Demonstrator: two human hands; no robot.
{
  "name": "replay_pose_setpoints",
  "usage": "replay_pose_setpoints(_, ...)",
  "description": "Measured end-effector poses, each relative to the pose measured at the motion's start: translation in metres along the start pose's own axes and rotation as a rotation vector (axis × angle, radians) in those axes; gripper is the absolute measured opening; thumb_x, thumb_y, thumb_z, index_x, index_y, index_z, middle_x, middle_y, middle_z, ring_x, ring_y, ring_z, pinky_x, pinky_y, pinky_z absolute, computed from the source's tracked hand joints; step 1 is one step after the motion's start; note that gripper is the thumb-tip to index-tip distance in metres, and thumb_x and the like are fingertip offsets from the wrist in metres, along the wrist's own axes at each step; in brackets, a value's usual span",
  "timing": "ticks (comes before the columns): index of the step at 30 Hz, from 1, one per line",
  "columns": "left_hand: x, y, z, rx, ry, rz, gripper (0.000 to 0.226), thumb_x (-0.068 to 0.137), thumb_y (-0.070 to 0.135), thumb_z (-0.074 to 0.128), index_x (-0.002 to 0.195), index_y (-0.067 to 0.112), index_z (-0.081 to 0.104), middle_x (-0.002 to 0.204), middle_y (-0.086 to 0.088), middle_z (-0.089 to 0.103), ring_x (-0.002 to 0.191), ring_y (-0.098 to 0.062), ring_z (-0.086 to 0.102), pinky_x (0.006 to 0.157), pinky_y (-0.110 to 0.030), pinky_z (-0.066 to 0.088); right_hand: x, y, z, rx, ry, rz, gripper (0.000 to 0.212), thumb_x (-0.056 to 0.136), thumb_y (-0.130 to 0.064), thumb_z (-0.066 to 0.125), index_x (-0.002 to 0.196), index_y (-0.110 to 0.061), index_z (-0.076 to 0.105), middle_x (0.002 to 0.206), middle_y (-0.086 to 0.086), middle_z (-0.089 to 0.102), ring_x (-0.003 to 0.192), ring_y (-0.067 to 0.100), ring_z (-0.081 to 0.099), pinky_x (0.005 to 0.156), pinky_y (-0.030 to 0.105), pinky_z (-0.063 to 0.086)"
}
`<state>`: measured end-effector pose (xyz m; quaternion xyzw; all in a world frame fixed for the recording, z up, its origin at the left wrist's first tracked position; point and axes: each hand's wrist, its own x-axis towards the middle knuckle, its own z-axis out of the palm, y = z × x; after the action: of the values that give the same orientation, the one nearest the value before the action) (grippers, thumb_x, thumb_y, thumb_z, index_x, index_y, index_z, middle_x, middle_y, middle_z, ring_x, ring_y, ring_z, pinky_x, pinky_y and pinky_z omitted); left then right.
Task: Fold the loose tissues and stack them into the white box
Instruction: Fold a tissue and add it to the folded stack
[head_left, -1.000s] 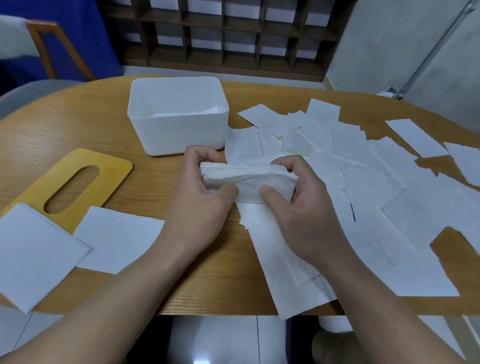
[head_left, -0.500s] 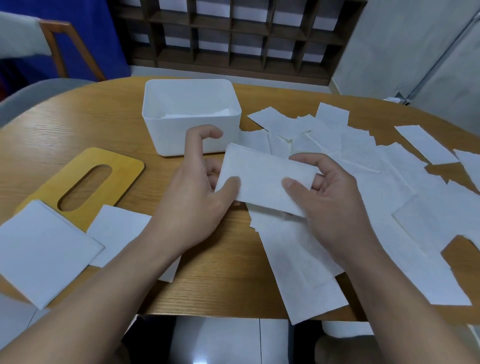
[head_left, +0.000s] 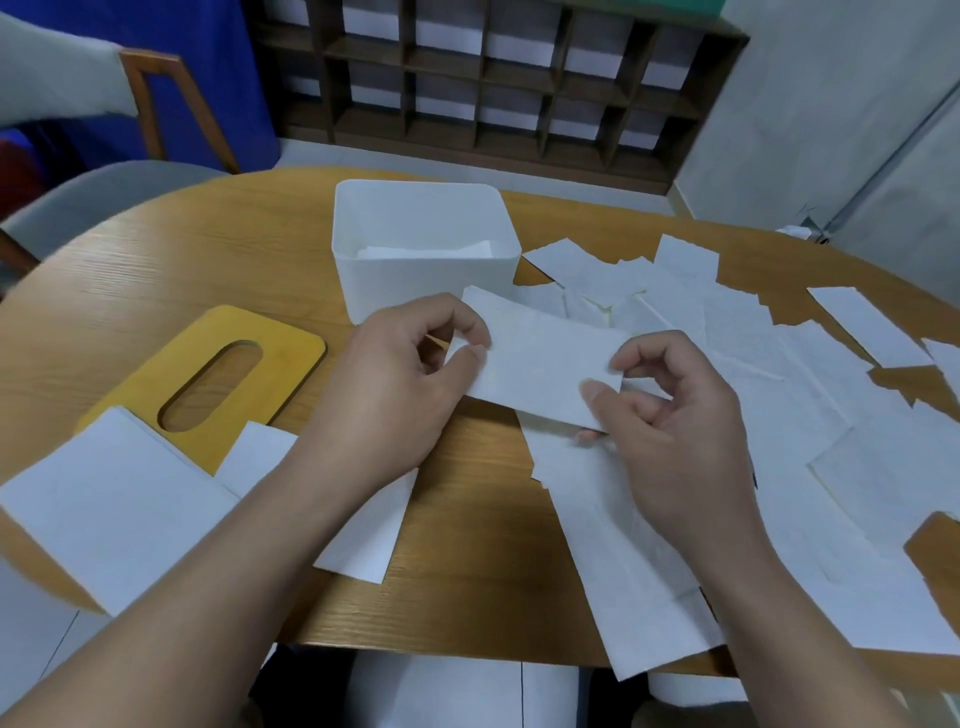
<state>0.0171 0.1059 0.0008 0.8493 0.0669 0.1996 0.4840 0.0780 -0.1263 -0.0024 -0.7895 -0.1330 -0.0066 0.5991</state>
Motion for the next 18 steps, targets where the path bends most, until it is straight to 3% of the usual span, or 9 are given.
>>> replay_pose_setpoints(3, 0.008, 0.001, -0.007, -0.051, 0.078, 0.038, 0.012, 0.103, 0.022, 0.075, 0.101, 0.033, 0.080, 0.096, 0.007, 0.072, 0.078, -0.020, 0.062, 0.065, -0.037, 0.052, 0.007, -0.010, 0.011, -0.029, 0.033, -0.091, 0.014, 0.101, -0.011, 0.079, 0.106, -0.019, 0.069, 0.094, 0.001, 0.070, 0.071, 0.037, 0.074, 0.068, 0.024, 0.061)
replay_pose_setpoints(6, 0.019, 0.006, -0.015, -0.095, 0.191, 0.062, 0.014, 0.103, 0.018, 0.075, 0.106, 0.031, 0.079, 0.104, 0.014, 0.073, 0.089, -0.012, 0.063, 0.069, -0.018, 0.046, 0.024, -0.020, 0.024, -0.066, 0.052, -0.148, 0.014, 0.100, -0.015, 0.080, 0.104, -0.024, 0.070, 0.091, -0.002, 0.069, 0.068, 0.027, 0.063, 0.067, 0.029, 0.052)
replay_pose_setpoints(10, 0.039, 0.004, -0.028, -0.072, 0.321, 0.040, 0.019, 0.105, 0.016, 0.070, 0.112, 0.032, 0.076, 0.106, 0.031, 0.069, 0.102, -0.002, 0.062, 0.078, -0.008, 0.040, 0.058, -0.046, 0.045, -0.216, 0.040, -0.275, 0.017, 0.099, -0.018, 0.080, 0.108, -0.030, 0.071, 0.102, -0.014, 0.071, 0.095, 0.013, 0.066, 0.080, 0.019, 0.054)
replay_pose_setpoints(13, 0.051, -0.001, -0.036, 0.083, 0.384, 0.028, 0.021, 0.110, 0.022, 0.061, 0.120, 0.036, 0.073, 0.110, 0.051, 0.056, 0.113, -0.007, 0.051, 0.097, -0.022, 0.038, 0.093, -0.066, 0.061, -0.354, 0.015, -0.348, 0.014, 0.101, -0.023, 0.076, 0.109, -0.032, 0.069, 0.101, -0.015, 0.069, 0.098, 0.009, 0.063, 0.077, 0.014, 0.047)
replay_pose_setpoints(15, 0.060, -0.008, -0.038, 0.185, 0.404, 0.004, 0.023, 0.111, 0.027, 0.055, 0.126, 0.037, 0.069, 0.110, 0.043, 0.058, 0.120, -0.008, 0.041, 0.103, -0.032, 0.030, 0.118, -0.073, 0.072, -0.491, -0.049, -0.388, 0.009, 0.101, -0.027, 0.073, 0.107, -0.031, 0.069, 0.096, -0.015, 0.067, 0.095, 0.011, 0.060, 0.082, 0.024, 0.046)
replay_pose_setpoints(18, 0.072, -0.023, -0.038, 0.285, 0.393, -0.057, 0.025, 0.112, 0.030, 0.051, 0.129, 0.035, 0.070, 0.113, 0.025, 0.065, 0.126, -0.013, 0.039, 0.104, -0.034, 0.022, 0.150, -0.077, 0.088, -0.728, -0.167, -0.394, 0.002, 0.103, -0.029, 0.069, 0.101, -0.030, 0.069, 0.091, -0.013, 0.069, 0.095, 0.015, 0.057, 0.095, 0.035, 0.041)
